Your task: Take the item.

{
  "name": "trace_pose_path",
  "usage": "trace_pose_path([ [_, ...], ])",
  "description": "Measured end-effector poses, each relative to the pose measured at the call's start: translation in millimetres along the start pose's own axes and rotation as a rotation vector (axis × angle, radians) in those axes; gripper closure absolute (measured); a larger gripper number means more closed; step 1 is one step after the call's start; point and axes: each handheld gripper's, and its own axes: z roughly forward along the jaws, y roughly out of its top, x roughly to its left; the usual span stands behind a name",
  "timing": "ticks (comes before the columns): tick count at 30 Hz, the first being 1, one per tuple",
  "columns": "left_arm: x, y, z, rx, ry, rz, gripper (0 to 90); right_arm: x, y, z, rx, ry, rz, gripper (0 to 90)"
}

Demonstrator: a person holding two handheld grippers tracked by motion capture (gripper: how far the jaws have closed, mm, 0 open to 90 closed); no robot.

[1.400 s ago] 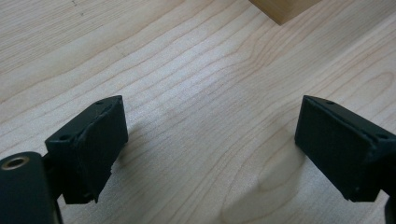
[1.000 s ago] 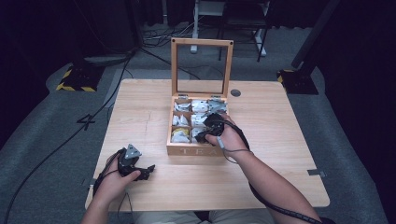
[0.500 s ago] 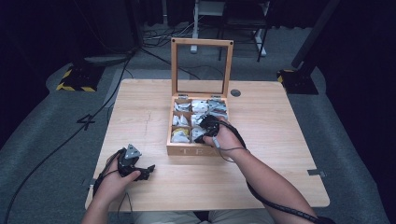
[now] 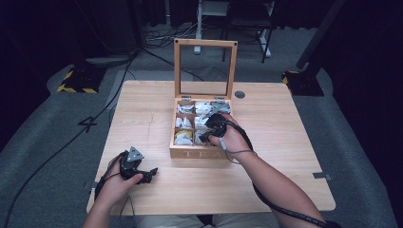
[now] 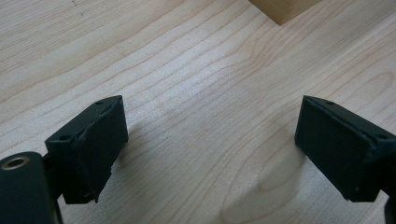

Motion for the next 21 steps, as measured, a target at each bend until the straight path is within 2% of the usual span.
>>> trace_pose_path([
  [5,0.0,-0.1,0.1,0.001,-0.003,-0.002,10.1,1.7,1.7,-7.2,-0.029,-0.012,-0.010,90.0],
  [9,0.2,0.0,0.0,0.001,-0.001,0.002,10.1,3.9,3.5,-17.5,-0.070,-0.042,-0.027,90.0],
  [15,0.1,0.0,0.0,0.001,0.000,0.001,10.1,6.4,5.3,-33.8,-0.125,-0.054,-0.034,90.0],
  [16,-0.7,-0.2,0.1,0.000,-0.004,-0.010,10.1,6.2,5.5,-36.2,-0.131,-0.053,-0.033,90.0],
  [17,0.0,0.0,-0.1,0.001,0.001,0.000,10.1,6.0,5.5,-38.7,-0.138,-0.055,-0.033,90.0],
  [21,0.0,0.0,0.1,0.000,-0.002,0.000,10.1,6.3,5.2,-46.1,-0.160,-0.055,-0.029,90.0],
])
